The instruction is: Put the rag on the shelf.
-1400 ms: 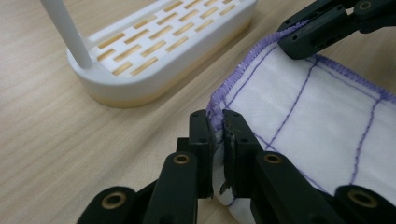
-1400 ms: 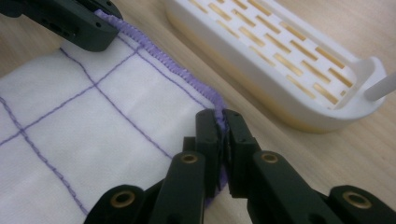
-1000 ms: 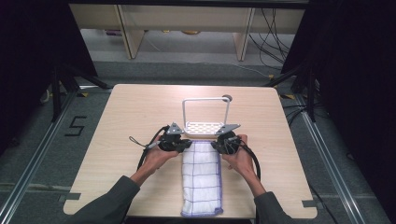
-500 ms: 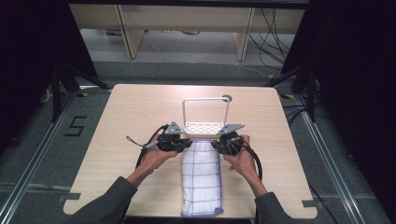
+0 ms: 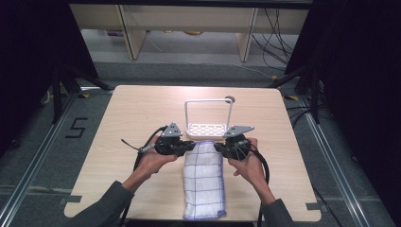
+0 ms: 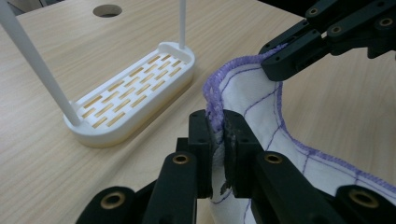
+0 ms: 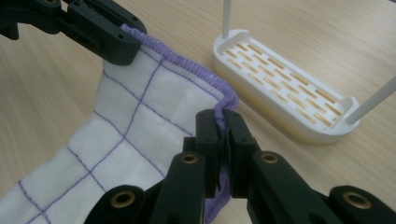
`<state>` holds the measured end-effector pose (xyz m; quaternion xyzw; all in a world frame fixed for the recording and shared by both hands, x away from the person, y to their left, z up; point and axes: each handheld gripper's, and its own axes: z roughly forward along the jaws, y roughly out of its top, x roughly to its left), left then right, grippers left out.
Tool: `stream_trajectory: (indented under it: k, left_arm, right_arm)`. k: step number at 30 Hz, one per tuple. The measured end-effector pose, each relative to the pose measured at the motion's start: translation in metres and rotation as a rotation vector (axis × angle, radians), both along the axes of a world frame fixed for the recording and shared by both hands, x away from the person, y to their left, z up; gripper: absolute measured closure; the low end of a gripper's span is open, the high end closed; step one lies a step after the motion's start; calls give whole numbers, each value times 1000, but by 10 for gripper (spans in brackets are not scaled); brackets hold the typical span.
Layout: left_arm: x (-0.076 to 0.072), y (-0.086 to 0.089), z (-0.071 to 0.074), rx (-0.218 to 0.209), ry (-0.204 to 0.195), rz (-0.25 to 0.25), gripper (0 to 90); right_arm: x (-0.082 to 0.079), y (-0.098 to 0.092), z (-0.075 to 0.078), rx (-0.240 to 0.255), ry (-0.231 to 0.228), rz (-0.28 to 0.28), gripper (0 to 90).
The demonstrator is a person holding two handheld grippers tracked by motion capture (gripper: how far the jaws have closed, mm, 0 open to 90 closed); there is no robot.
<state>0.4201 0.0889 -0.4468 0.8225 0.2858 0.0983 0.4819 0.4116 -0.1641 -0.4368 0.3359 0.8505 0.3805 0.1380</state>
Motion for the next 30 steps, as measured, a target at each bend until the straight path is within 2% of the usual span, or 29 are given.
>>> stream_trajectory:
  k: [6,8,9,10,11,12,15,18,19,20,21,22,23,24,25,26,29,30]
  left_arm:
    - [-8,0,17,-13,-17,-19,821]
    - [-9,-1,21,-10,-15,-30,821]
    - [-12,-1,30,-8,-30,-35,821]
    - [-12,-1,30,-8,-30,-35,821]
    - [-15,-1,38,-29,-41,-42,822]
    - [-17,0,44,-24,-55,-44,822]
    - [-22,2,65,-51,-86,-52,823]
    - [-24,4,88,-60,-118,-48,825]
    - [-24,4,88,-60,-118,-48,825]
    - [-23,5,102,-73,-128,-48,825]
    - [-23,5,102,-73,-128,-48,825]
    - [-22,5,109,-75,-135,-46,825]
    - [-20,5,121,-80,-146,-48,825]
    - [-20,5,121,-80,-146,-48,826]
    - [-19,5,127,-83,-153,-45,826]
    - [-15,5,137,-81,-161,-39,826]
    - [-11,5,146,-76,-169,-23,826]
    - [-5,5,152,-73,-176,-14,825]
  right_arm:
    - [-4,-5,16,21,-10,10,865]
    - [-6,-4,24,27,8,5,866]
    - [-5,-3,25,31,-1,11,866]
    - [-7,-2,34,39,-15,21,867]
    - [-8,-1,40,47,-18,27,867]
    - [-9,-1,44,52,-34,43,867]
    - [-15,-1,64,71,-59,36,868]
    - [-17,-2,86,69,-115,64,868]
    - [-18,-3,92,71,-130,54,868]
    - [-18,-3,101,71,-150,53,868]
    - [-18,-3,105,78,-155,44,868]
    - [-18,-3,105,78,-155,44,868]
    - [-18,-4,118,83,-169,39,868]
    - [-17,-5,124,83,-187,49,869]
    - [-17,-5,124,83,-187,49,869]
    - [-16,-6,135,94,-204,42,869]
    - [-13,-7,144,98,-220,26,869]
    - [-8,-8,151,102,-225,13,869]
